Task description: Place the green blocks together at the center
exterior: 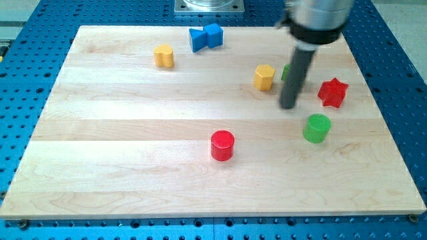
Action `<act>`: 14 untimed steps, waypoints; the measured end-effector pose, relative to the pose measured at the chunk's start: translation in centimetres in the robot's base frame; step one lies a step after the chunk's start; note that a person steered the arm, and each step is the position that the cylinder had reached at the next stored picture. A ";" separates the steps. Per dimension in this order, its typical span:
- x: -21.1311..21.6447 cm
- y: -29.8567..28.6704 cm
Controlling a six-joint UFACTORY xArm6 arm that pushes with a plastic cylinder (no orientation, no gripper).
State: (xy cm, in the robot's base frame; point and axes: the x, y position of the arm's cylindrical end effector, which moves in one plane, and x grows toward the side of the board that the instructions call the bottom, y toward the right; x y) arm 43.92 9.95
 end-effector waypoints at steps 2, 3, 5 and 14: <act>10.9 -16.6; 13.1 -23.7; 15.6 -30.8; -13.1 4.0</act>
State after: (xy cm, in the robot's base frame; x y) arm 30.81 13.94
